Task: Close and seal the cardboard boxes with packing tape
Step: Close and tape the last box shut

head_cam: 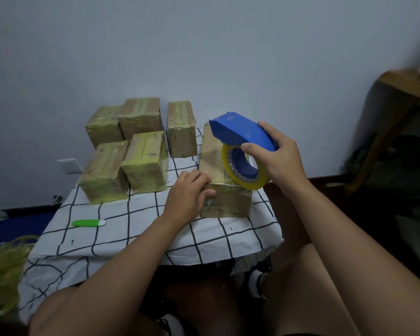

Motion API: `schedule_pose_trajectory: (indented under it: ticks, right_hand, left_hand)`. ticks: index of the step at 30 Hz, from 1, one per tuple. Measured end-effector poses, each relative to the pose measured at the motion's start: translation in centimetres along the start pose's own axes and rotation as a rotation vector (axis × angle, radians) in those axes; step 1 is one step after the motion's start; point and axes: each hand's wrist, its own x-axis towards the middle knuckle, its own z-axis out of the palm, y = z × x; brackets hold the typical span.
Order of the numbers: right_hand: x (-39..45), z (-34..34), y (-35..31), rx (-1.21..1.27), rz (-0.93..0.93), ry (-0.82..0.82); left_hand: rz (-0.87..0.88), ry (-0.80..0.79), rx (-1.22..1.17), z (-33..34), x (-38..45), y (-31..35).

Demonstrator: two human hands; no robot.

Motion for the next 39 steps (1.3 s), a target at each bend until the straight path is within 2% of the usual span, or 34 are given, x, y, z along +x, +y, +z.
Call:
schedule_pose_trajectory:
  ticks: [2, 5, 7, 9, 10, 18, 33, 35, 39]
  right_hand:
    - [0.0, 0.0, 0.0, -0.005, -0.002, 0.001]
    - [0.0, -0.1, 0.0, -0.01, -0.002, 0.0]
    - [0.0, -0.2, -0.1, -0.01, -0.003, -0.002]
    - [-0.1, -0.2, -0.1, -0.01, -0.002, -0.001]
    - [-0.1, -0.3, -0.1, -0.009, -0.003, -0.001]
    - [-0.2, -0.2, -0.2, -0.01, -0.006, -0.006]
    - [-0.3, -0.2, -0.2, -0.005, -0.007, 0.002]
    - [-0.3, -0.3, -0.1, -0.004, -0.003, 0.005]
    - [-0.3, -0.2, -0.1, -0.015, -0.006, -0.003]
  left_hand:
    - [-0.063, -0.046, -0.084, -0.4, 0.1, 0.0]
    - [-0.309, -0.059, -0.372, -1.0, -0.7, 0.3]
    - [-0.468, 0.111, -0.436, -1.1, -2.3, 1.6]
    - [-0.549, 0.304, -0.385, -0.6, -4.3, 3.3]
    - [-0.572, 0.336, -0.381, -0.3, -5.1, 4.1]
    - [-0.637, 0.179, -0.523, 1.1, -5.4, 7.9]
    - [-0.969, 0.291, -0.679, 1.5, -2.0, 8.1]
    - [-0.933, 0.295, -0.603, 1.6, -2.0, 7.6]
    - [-0.754, 0.245, -0.372, 1.4, -2.2, 6.1]
